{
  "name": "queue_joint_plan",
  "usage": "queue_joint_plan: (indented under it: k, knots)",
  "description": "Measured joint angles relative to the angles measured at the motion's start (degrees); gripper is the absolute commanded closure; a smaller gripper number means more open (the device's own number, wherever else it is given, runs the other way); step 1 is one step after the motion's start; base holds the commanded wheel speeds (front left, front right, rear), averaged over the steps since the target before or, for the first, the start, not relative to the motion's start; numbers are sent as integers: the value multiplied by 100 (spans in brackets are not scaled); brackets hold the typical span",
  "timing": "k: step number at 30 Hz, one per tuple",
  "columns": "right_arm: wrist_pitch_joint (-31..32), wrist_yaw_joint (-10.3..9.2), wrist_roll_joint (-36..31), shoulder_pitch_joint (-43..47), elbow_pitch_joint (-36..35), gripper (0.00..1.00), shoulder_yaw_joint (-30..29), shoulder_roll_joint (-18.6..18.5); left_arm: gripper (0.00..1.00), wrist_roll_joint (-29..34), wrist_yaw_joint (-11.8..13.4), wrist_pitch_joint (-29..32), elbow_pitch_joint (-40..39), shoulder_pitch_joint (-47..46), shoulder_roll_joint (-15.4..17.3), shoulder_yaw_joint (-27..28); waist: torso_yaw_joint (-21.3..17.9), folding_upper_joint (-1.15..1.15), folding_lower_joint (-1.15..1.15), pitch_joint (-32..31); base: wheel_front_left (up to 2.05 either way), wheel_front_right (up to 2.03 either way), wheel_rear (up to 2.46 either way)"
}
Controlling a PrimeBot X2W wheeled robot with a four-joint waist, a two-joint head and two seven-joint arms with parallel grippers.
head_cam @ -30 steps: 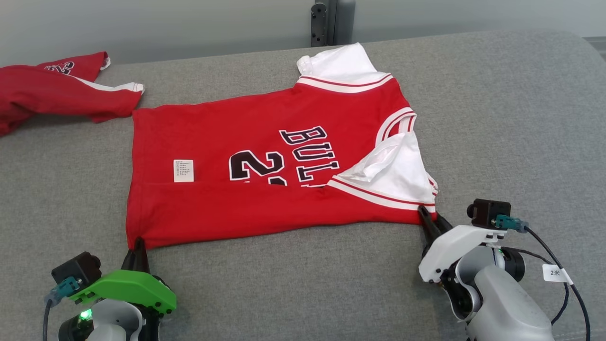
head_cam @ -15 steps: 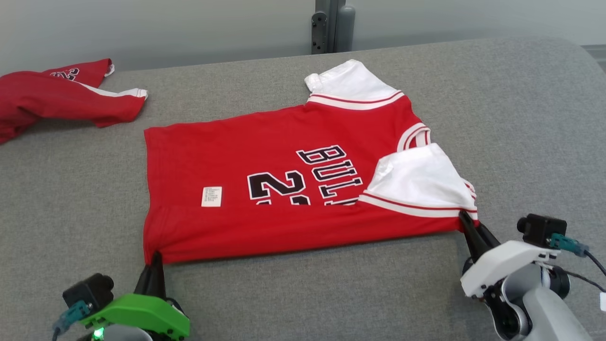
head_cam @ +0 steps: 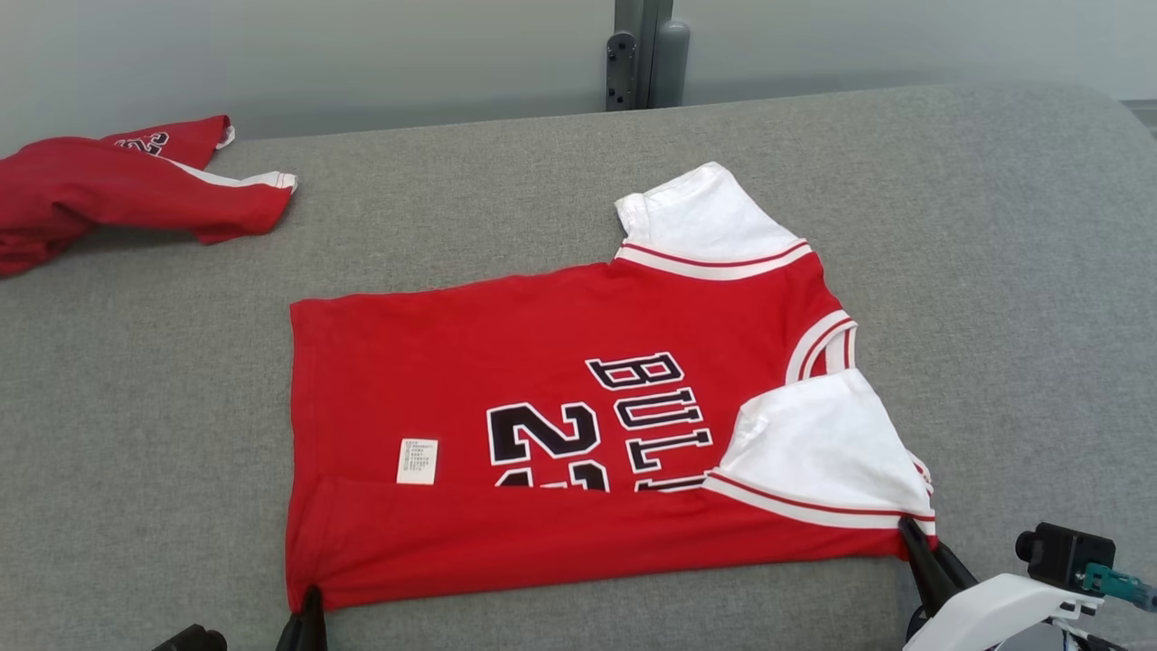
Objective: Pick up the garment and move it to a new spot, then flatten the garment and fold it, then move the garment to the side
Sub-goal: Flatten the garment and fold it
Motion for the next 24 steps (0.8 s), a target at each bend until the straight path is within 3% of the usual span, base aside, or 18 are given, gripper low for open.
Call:
queue_joint_plan:
  k: [11, 12, 13, 14, 15, 16, 24]
  knots:
    - [48, 0, -75, 112, 49, 100, -54, 122, 100, -4, 24, -56, 189, 35, 5, -7, -71, 0, 0, -52, 0, 0, 0]
    - [47, 0, -78, 114, 60, 100, -53, 126, 89, -4, 24, -57, 198, 35, 11, -5, -81, 0, 0, -55, 0, 0, 0]
    - [47, 0, -83, 118, 64, 80, -51, 130, 64, -4, 25, -68, 201, 35, 19, -4, -90, 0, 0, -59, 0, 0, 0]
    - [45, 0, -82, 123, 65, 56, -54, 134, 8, -3, 25, -109, 198, 37, 27, -1, -99, 0, 0, -63, 0, 0, 0]
    - [37, 0, -82, 137, 62, 11, -79, 135, 0, -3, 25, -126, 191, 40, 45, 14, -110, 0, 0, -67, 0, 0, 0]
    - [13, -3, -82, 161, 54, 0, -113, 127, 0, -3, 36, -140, 172, 48, 77, 36, -122, 0, 0, -73, 0, 0, 0]
    - [-21, -8, -202, 262, -259, 0, -399, 122, 0, 119, 196, -146, -390, 209, 409, 190, -218, 0, 0, -119, 0, 0, 0]
